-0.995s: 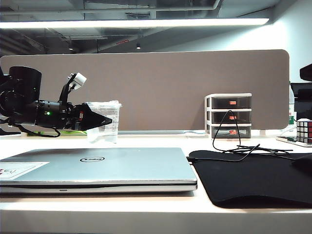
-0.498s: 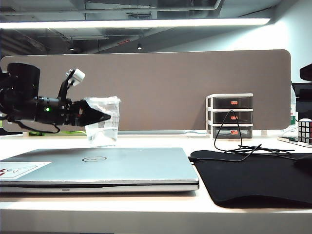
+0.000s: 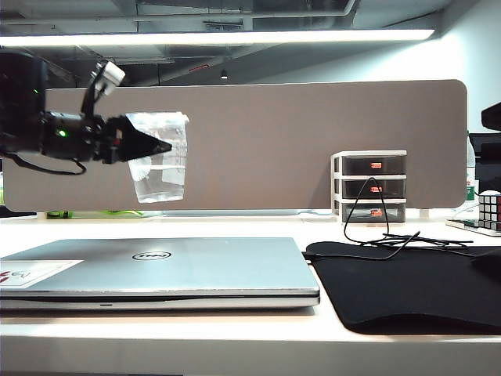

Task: Pick up the coffee cup and place it over the laptop.

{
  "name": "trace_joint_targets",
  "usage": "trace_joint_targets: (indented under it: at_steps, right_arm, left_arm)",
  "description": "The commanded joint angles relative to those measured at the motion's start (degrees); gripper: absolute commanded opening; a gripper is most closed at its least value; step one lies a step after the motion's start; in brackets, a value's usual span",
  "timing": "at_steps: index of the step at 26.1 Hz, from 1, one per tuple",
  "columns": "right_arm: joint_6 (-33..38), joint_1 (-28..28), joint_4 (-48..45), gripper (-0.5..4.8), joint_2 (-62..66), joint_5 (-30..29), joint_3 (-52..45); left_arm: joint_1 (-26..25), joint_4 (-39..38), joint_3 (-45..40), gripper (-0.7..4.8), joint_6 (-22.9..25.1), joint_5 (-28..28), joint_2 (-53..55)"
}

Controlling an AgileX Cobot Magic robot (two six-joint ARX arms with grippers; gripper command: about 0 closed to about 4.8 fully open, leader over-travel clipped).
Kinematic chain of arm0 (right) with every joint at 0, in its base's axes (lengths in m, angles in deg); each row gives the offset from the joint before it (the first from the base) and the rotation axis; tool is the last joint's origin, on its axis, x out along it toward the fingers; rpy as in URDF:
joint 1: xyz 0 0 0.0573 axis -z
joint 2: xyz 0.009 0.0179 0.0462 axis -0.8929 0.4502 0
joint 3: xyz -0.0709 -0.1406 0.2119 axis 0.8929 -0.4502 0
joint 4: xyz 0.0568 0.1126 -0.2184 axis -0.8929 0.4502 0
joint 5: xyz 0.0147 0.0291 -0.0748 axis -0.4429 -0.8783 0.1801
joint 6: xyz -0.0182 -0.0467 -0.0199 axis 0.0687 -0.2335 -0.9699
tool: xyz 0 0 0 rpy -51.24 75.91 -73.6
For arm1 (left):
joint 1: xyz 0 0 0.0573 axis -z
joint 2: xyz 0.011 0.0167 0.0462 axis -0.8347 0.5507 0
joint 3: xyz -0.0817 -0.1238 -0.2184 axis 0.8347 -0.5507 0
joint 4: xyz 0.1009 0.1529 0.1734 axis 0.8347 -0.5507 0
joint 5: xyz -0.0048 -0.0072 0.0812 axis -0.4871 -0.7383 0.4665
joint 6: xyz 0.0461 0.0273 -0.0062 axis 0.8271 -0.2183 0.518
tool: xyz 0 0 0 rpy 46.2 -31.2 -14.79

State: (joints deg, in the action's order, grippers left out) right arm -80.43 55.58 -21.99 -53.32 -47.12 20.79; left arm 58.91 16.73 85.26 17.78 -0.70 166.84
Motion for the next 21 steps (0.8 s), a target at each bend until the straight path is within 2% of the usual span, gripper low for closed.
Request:
trace_joint_targets:
  at_steps: [1, 13, 18, 21]
  right_arm:
    - [-0.1, 0.0, -0.6, -0.06, -0.1, 0.1, -0.3]
    - [-0.1, 0.0, -0.6, -0.06, -0.1, 0.1, -0.3]
    - [0.0, -0.1, -0.6, -0.06, -0.1, -0.1, -0.3]
    - [0.0, -0.1, -0.6, -0.06, -0.1, -0.1, -0.3]
  left_arm:
    - [0.0, 1.8, -4.3, 2.41, 0.0, 1.4, -4.7]
    - [1.5, 1.6, -24.1, 2.42, -0.2, 4.9, -20.7]
    - [3.6, 2.4, -29.9, 2.42, 0.1, 7.6, -22.6]
    - [4.5, 5.4, -32.6, 2.43, 0.0, 8.9, -22.6]
